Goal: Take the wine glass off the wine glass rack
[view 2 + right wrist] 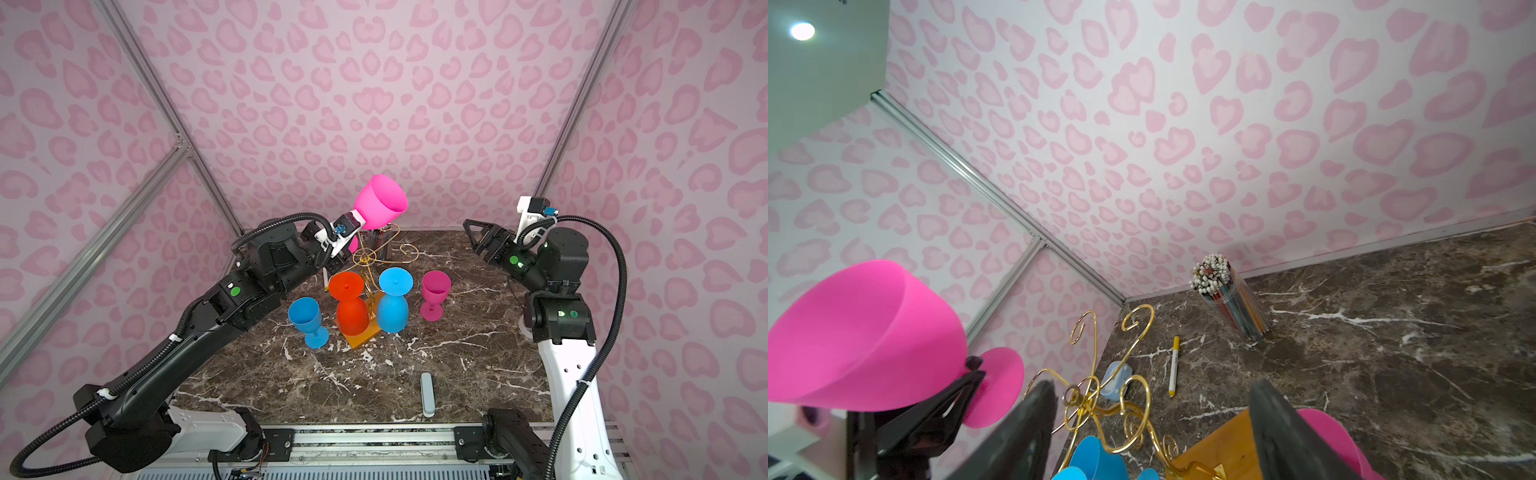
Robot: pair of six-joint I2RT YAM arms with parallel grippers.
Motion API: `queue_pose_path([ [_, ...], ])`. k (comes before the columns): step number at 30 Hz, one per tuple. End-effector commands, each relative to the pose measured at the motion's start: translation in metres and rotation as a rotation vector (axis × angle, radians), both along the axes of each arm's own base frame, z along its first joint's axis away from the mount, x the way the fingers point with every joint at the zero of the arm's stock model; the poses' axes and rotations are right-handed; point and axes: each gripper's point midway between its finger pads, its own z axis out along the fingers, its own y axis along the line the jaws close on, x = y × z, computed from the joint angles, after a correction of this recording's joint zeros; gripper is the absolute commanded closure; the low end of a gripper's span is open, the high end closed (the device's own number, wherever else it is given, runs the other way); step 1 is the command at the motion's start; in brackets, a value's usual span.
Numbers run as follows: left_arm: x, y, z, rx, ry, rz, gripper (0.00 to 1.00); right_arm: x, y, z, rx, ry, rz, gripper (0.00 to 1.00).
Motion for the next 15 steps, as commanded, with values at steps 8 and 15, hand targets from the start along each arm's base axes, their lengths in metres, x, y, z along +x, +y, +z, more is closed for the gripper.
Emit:
queue_pose_path([
  [8, 0.007, 0.001, 0.019, 0.189, -0.232, 0.023, 0.97, -0.013, 0.022, 0.031, 0.155, -0.048, 0.186, 0.5],
  [15, 0.011, -0.017, 0.014, 0.295, -0.297, -0.012, 0.97, -0.02, 0.048, 0.037, 0.117, -0.046, 0.267, 0.51],
])
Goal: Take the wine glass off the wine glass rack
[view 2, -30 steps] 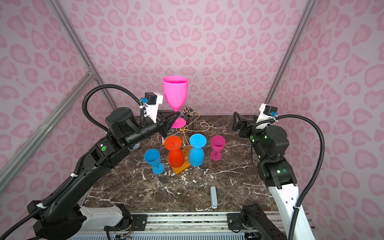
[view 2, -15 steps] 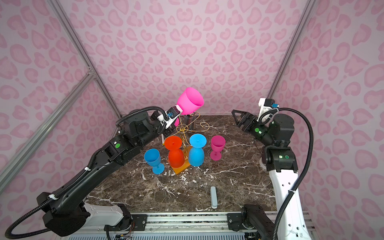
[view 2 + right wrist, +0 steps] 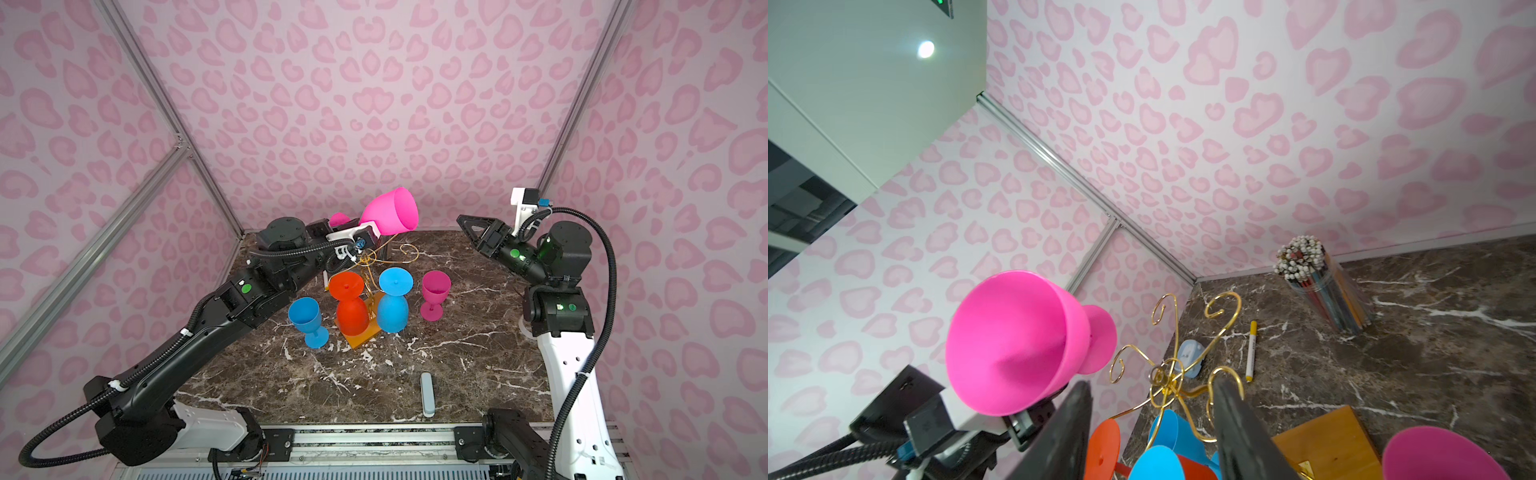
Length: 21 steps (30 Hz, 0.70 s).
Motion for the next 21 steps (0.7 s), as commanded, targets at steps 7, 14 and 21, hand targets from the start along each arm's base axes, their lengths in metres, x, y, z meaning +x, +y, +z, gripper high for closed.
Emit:
queue_pose_path([
  [7, 0.001, -0.025, 0.02, 0.026, -0.114, -0.052, 0.97, 0.002, 0.02, -0.007, -0.035, 0.008, 0.045, 0.6],
  [14, 0.004, -0.034, 0.014, 0.061, -0.136, -0.054, 0.97, 0.008, 0.028, -0.015, -0.032, 0.03, 0.066, 0.63],
  [21, 0.005, -0.038, 0.015, 0.06, -0.145, -0.065, 0.97, 0.014, 0.033, -0.026, -0.037, 0.066, 0.072, 0.69],
])
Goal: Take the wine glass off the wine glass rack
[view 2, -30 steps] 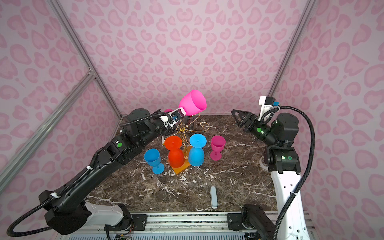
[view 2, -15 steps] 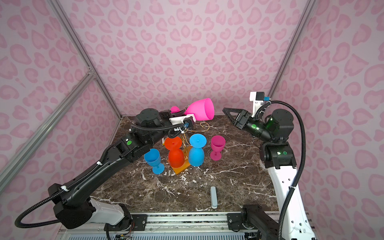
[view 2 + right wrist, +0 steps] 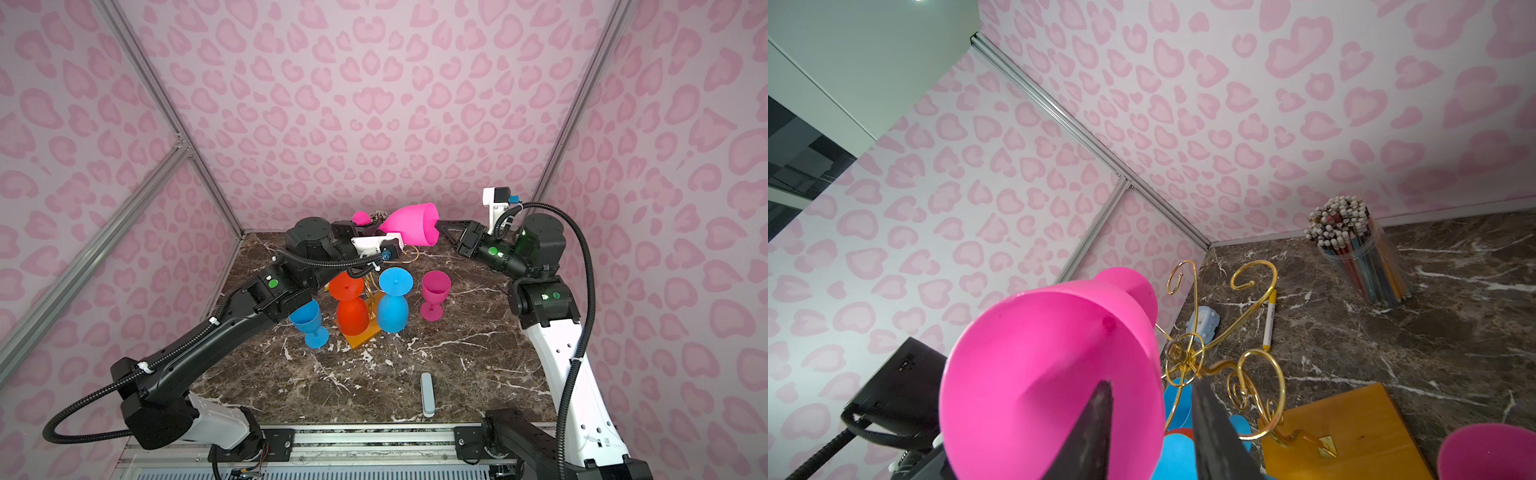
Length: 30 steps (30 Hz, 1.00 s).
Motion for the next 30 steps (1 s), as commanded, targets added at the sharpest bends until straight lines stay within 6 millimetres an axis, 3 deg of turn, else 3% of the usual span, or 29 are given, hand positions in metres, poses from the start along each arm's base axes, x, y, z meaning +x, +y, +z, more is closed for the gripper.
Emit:
queue_pose_path([
  [1, -0.001, -0.004, 0.023, -0.056, -0.055, -0.013, 0.97, 0.004, 0.001, -0.003, -0.004, -0.005, 0.001, 0.69],
  [17, 0.0, -0.008, 0.017, -0.023, -0.063, -0.018, 0.97, 0.004, 0.01, -0.007, 0.001, 0.016, 0.017, 0.85],
  [23, 0.001, -0.008, 0.014, -0.001, -0.073, -0.009, 0.97, 0.006, 0.011, -0.01, 0.005, 0.03, 0.017, 1.0],
  [26, 0.0, -0.008, 0.016, -0.005, -0.079, -0.009, 0.85, 0.006, 0.012, -0.009, 0.008, 0.034, 0.014, 1.0],
  [30, 0.002, -0.006, 0.017, -0.017, -0.088, 0.005, 0.45, 0.006, 0.009, -0.005, 0.009, 0.021, -0.009, 1.0],
])
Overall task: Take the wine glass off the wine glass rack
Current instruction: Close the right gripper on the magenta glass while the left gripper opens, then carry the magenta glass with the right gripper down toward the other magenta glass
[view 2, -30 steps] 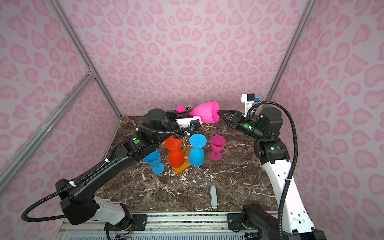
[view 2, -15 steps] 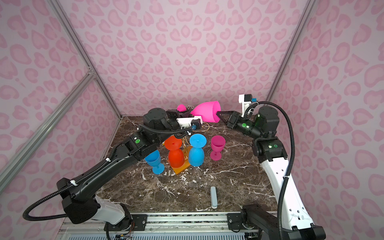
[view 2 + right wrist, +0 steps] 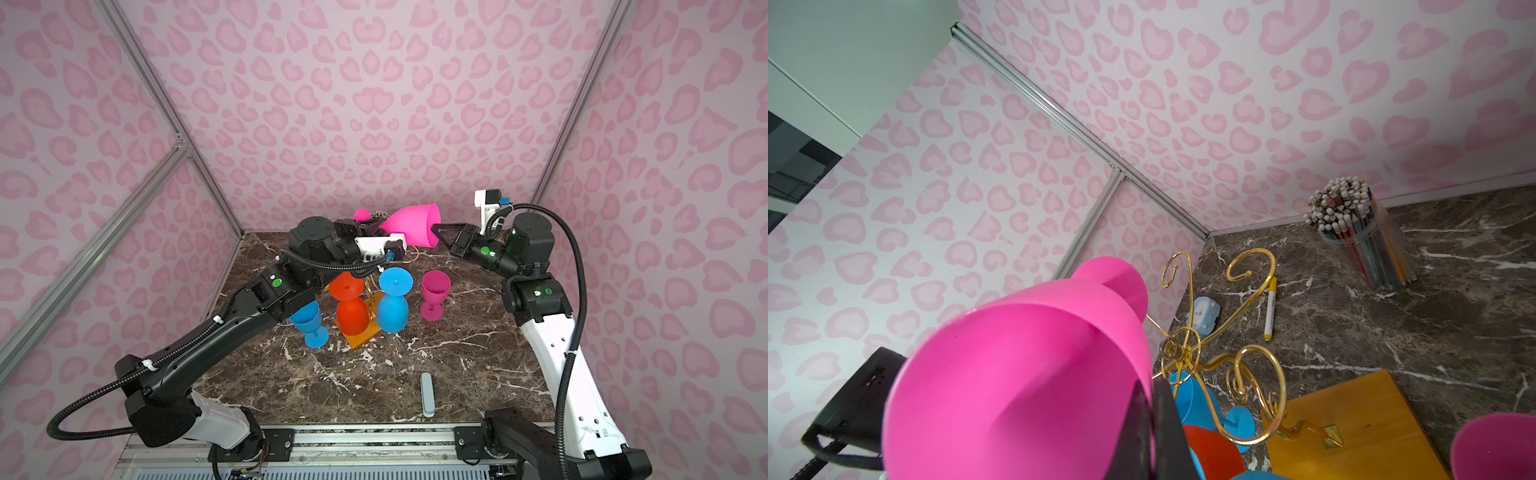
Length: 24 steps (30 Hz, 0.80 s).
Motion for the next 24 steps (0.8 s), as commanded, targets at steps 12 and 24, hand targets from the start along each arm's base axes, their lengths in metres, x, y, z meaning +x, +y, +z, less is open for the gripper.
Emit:
queue_pose_path([
  [12, -0.012, 0.02, 0.031, -0.171, -0.011, 0.029, 0.03, 0.013, -0.063, 0.044, -0.006, -0.135, -0.286, 1.0],
  [24, -0.047, 0.063, 0.055, -0.445, 0.083, 0.024, 0.03, -0.012, -0.213, -0.038, -0.747, 0.101, -0.946, 1.0],
])
